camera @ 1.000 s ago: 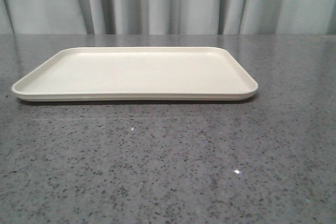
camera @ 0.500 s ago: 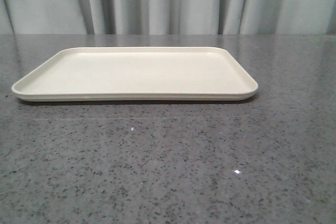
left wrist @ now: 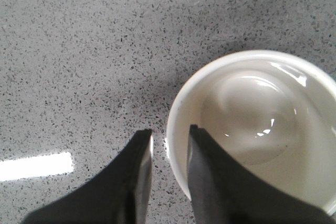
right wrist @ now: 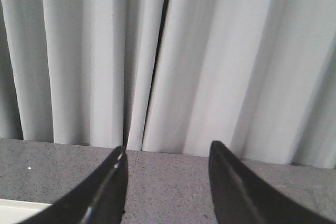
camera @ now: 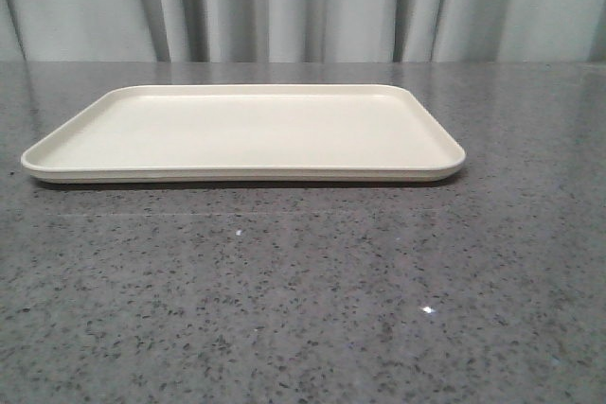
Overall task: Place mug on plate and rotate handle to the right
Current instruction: 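Bring the mug over the tray and descend with the left gripper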
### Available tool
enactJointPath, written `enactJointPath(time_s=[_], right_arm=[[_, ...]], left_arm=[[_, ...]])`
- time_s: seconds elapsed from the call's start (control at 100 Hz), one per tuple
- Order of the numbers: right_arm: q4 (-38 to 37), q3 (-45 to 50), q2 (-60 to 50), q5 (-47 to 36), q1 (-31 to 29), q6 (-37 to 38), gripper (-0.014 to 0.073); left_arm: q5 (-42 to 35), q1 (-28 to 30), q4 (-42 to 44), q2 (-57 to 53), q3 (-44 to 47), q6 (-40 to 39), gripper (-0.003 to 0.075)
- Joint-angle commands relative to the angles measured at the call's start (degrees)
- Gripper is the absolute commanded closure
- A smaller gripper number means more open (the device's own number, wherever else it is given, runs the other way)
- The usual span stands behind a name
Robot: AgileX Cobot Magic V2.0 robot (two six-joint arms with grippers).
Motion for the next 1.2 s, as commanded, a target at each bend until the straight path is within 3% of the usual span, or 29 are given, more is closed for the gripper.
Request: enactJointPath(time_s=[0.0,1.01,1.1,1.19], right_arm=[[-0.5,-1.6,0.5,-4.2,0.1,-0.5,0.022],[-0.5,-1.4,1.6,-3.8,0.1,-0.5,0.022],[-0.5,-1.4,1.6,-3.6,0.1,-0.5,0.022],[-0.5,-1.4,1.6,-3.5,0.1,-0.5,0.022]], left_arm=[[0.0,0.1,1.0,-0.3,-1.3,-0.4,0.0545],[-1.6,0.1,0.8,7.4,-1.2,-0.4,0.0547],[-1.5,0.1,0.5,7.4,-1.2,-0.4,0.058],[-1.6,0.1,0.5,7.4,-1.2,-0.4,0.0669]])
